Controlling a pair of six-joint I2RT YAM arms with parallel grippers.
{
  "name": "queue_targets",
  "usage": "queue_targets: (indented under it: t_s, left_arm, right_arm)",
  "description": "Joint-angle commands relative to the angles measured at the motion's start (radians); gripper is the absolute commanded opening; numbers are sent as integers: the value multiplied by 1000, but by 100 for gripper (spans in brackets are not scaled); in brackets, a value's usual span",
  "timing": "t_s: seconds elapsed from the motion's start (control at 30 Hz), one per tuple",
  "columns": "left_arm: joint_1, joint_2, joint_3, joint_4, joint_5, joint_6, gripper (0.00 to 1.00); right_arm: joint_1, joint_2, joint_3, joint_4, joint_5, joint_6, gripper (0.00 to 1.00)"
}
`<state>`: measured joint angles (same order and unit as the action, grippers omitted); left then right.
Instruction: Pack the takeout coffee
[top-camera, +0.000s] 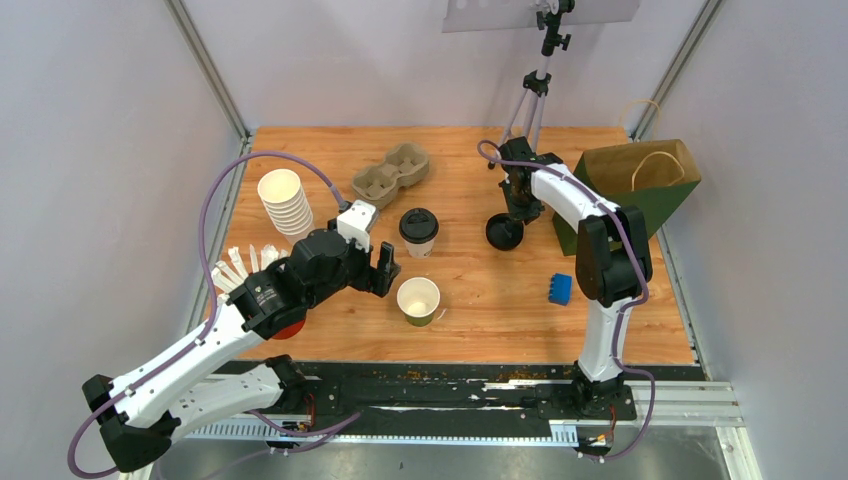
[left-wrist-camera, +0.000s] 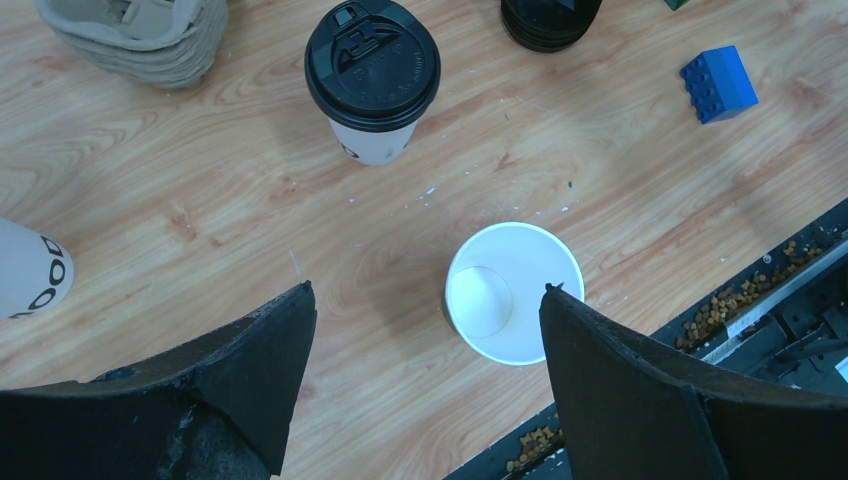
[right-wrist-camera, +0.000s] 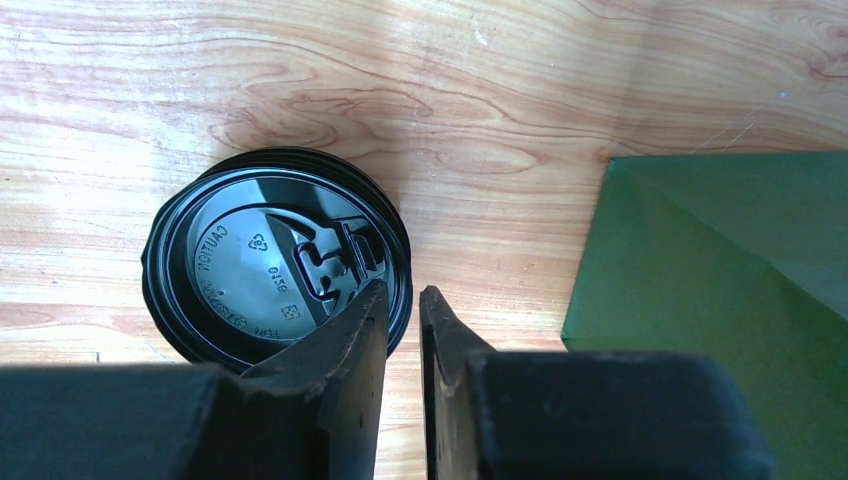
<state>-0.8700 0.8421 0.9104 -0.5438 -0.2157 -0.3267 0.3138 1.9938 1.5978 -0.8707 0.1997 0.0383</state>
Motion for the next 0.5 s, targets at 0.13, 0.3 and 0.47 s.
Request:
queue_targets:
  t_s: [0.13, 0.3, 0.47]
  left_arm:
    - [-3, -10, 21, 8, -8, 12, 89]
    - [-4, -10, 22, 10, -10, 12, 89]
    - [-4, -8, 22, 10, -11, 14, 90]
  right_arm:
    - [5, 11, 14, 27, -1, -9, 19]
    - [5, 18, 14, 28, -1, -9, 21]
    - [6, 24, 16, 30, -2, -11, 19]
